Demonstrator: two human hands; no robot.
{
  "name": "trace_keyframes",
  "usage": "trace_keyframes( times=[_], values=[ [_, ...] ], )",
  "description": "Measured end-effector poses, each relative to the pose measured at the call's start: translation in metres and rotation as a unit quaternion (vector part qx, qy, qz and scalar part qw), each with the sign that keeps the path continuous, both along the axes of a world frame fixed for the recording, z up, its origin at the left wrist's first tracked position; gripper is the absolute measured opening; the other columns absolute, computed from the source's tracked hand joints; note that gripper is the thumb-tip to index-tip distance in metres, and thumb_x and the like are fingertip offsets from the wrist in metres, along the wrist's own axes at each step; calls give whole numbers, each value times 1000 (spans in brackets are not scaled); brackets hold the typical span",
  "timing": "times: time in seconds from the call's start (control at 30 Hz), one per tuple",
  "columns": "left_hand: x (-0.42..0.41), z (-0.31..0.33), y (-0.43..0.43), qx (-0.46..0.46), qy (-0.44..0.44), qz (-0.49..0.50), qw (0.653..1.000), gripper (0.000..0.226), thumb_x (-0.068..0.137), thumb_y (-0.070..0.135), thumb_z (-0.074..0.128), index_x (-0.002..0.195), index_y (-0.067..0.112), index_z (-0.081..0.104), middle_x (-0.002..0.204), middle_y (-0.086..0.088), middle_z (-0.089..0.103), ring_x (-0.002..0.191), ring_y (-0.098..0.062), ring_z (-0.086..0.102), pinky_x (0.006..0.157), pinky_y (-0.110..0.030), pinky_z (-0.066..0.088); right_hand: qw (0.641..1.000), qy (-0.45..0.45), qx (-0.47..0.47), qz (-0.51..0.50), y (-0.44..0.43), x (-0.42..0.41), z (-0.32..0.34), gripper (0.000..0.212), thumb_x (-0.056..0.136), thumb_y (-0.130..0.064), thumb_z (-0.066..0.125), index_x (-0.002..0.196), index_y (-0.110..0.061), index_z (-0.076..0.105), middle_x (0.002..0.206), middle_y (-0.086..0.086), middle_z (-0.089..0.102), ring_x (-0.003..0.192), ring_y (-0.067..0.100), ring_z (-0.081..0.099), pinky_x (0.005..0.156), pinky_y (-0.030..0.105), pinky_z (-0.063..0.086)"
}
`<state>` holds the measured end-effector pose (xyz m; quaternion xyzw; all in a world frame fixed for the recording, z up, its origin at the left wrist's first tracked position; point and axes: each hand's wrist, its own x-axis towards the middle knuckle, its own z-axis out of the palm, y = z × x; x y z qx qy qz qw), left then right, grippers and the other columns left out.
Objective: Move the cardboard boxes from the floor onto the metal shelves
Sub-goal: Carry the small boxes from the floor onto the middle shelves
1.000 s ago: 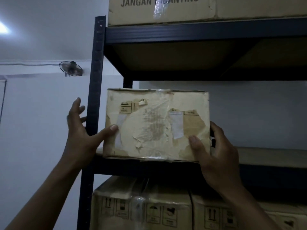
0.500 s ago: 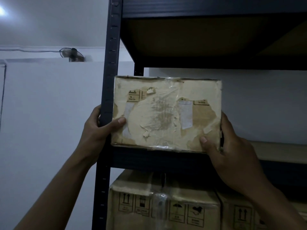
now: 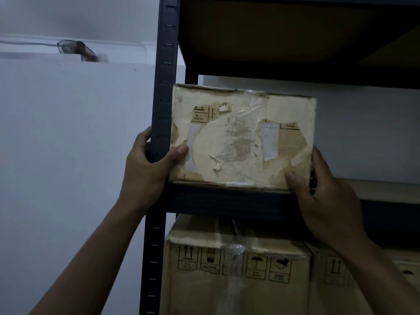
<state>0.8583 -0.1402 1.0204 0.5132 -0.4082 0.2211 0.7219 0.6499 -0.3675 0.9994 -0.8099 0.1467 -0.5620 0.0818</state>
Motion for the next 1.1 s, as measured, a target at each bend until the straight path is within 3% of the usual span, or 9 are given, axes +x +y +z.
trace_keyframes(
  times=[0.07, 0.17, 0.27, 0.37, 0.53, 0.6, 0.7, 0.93, 1.1],
  values=[
    [-4, -11, -1, -32, -16, 43, 998, 67, 76, 51, 79, 134, 32, 51, 120, 18, 63, 106, 3, 63, 77, -13, 55, 1000, -17, 11, 15, 0, -2, -4, 66, 97, -66, 44, 156, -39, 26, 123, -19, 61, 100, 16, 64, 75, 34, 52],
    [-15, -29, 0, -69, -60, 103, 990, 57, 80, 40, 77, 130, 37, 50, 128, 17, 56, 122, -3, 55, 90, -16, 50, 997, -59, 43, 5, 9, -9, -20, 69, 96, -64, 48, 156, -33, 30, 144, -8, 54, 125, 9, 52, 95, 31, 43],
    [-33, -49, 6, -80, -79, 141, 984, 52, 83, 37, 72, 131, 29, 52, 130, 13, 52, 125, -10, 50, 98, -26, 45, 995, -80, 54, 9, 30, -22, -39, 69, 91, -65, 46, 151, -32, 38, 141, -12, 51, 126, 0, 44, 98, 27, 38],
    [-71, -65, 15, -65, -110, 159, 979, 44, 83, 31, 69, 124, 24, 57, 123, 15, 53, 120, -11, 46, 95, -15, 38, 995, -51, 66, 47, 56, -43, -53, 67, 88, -70, 46, 148, -45, 32, 132, -23, 55, 114, -8, 53, 90, 24, 45],
    [-149, -75, 33, -21, -129, -49, 990, 28, 85, 23, 72, 111, 27, 63, 105, 7, 67, 105, -17, 65, 88, -30, 54, 992, 51, 86, 81, 107, -106, -74, 74, 84, -73, 50, 148, -61, 15, 112, -27, 64, 95, -2, 64, 73, 29, 54],
    [-181, -77, 40, 6, -124, -147, 981, 23, 86, 21, 72, 108, 23, 66, 95, 6, 70, 95, -18, 69, 81, -33, 58, 990, 72, 96, 75, 126, -144, -82, 74, 84, -74, 50, 149, -61, 15, 106, -23, 66, 90, 1, 66, 73, 34, 55],
    [-235, -87, 53, 34, -137, -250, 958, 17, 87, 24, 71, 103, 23, 68, 91, 2, 70, 87, -21, 69, 76, -39, 59, 990, 82, 110, 43, 160, -217, -96, 74, 84, -74, 50, 149, -56, 22, 102, -23, 66, 88, 2, 66, 71, 25, 53],
    [-403, -118, 73, 89, -113, -497, 856, 14, 83, 27, 69, 96, 24, 71, 91, -11, 70, 84, -32, 69, 76, -51, 59, 975, 98, 157, -127, 270, -414, -129, 47, 88, -61, 59, 127, -35, 66, 86, -21, 71, 83, 0, 68, 70, 28, 56],
    [-547, -147, 83, 178, -139, -660, 716, 16, 81, 30, 69, 96, 27, 73, 89, -16, 69, 80, -26, 68, 75, -33, 58, 928, 77, 220, -290, 361, -545, -166, 27, 93, -38, 70, 117, -26, 73, 88, -11, 73, 80, 6, 67, 75, 32, 54]
  ],
)
